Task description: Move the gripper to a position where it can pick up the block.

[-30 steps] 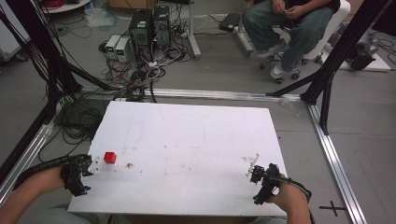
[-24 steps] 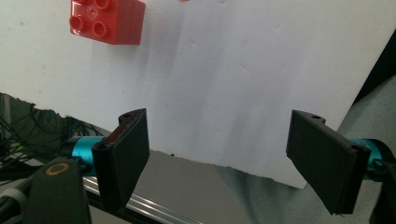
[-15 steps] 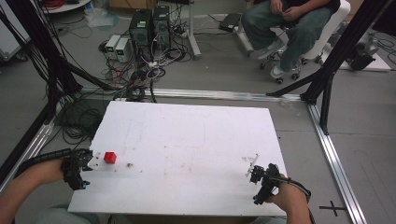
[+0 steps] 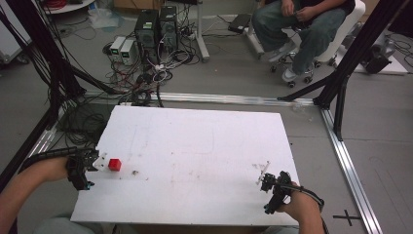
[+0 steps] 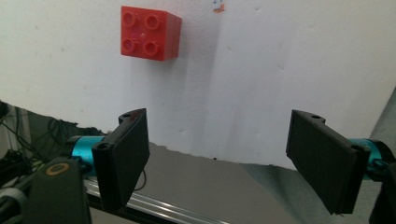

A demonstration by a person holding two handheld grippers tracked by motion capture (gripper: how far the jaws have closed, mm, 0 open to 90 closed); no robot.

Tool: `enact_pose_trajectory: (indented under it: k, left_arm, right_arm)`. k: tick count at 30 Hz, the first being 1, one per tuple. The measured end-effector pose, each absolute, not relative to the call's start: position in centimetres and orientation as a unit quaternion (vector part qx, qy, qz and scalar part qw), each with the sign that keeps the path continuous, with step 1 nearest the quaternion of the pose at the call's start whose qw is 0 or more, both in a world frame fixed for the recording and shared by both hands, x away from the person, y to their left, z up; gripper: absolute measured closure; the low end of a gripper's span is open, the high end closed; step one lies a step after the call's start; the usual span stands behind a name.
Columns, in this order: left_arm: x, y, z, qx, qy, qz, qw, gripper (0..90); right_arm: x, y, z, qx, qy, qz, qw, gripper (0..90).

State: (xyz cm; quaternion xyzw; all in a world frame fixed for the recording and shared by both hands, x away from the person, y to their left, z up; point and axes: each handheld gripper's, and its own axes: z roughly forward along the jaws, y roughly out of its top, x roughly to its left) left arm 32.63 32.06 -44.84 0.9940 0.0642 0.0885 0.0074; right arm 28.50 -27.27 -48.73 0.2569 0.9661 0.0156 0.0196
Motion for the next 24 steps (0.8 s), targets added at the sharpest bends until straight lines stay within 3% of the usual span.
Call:
enact_pose_trajectory:
  k: [24]
  left_arm:
    - [36.7,31.9,-44.9,0.995,0.044,0.090,0.010,21.7]
  right_arm:
    - [28.6,-27.0,-49.0,0.257,0.966,0.010,0.016,5.3]
